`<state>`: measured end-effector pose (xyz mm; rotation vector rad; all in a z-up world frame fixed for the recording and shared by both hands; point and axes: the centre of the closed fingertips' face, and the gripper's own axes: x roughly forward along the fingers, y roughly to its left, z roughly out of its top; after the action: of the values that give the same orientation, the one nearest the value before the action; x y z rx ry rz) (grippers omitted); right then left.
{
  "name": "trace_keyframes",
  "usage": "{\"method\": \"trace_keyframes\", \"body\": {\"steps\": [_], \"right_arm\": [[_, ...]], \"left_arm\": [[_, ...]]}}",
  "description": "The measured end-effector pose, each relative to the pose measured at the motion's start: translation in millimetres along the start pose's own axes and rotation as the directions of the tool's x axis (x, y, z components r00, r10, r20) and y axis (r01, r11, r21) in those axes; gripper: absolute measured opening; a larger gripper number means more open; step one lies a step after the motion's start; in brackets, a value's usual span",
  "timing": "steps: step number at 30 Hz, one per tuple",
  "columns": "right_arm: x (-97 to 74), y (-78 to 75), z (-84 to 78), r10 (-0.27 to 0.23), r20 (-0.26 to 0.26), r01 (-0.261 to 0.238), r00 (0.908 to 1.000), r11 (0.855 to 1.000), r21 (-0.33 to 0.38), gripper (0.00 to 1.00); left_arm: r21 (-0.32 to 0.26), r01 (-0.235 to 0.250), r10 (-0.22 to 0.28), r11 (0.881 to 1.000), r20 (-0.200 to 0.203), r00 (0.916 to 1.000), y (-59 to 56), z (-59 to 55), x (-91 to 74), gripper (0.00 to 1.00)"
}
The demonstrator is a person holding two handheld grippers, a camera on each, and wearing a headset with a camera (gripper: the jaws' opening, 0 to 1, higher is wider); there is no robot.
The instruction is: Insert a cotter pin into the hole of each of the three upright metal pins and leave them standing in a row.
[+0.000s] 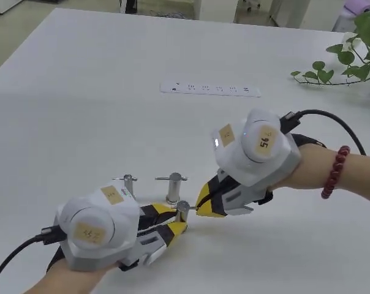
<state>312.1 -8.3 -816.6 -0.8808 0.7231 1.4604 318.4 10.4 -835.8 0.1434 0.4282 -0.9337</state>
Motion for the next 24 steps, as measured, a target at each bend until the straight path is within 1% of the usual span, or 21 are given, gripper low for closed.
{"method": "trace_keyframes", "body": {"steps": [16,20,24], "right_arm": [[4.9,-1.4,3.4,0.005,0.011,-0.005,0.9999,1.0,-0.01,0.04],[5.7,-1.0,4.6,0.002,0.026,-0.001,0.9997,1.0,-0.006,0.04],[6.4,-1.0,3.6,-0.003,0.025,0.003,0.9997,1.0,-0.015,0.07]], "left_arm": [[-0.024,-0.005,0.005,1.0,0.014,0.9999,-0.3,-0.1,0.1,0.11],[-0.023,-0.008,0.008,1.0,0.015,0.9999,-0.4,-0.3,0.1,0.11],[-0.03,-0.01,0.011,0.999,0.017,0.9998,-0.4,-0.4,0.2,0.11]]}}
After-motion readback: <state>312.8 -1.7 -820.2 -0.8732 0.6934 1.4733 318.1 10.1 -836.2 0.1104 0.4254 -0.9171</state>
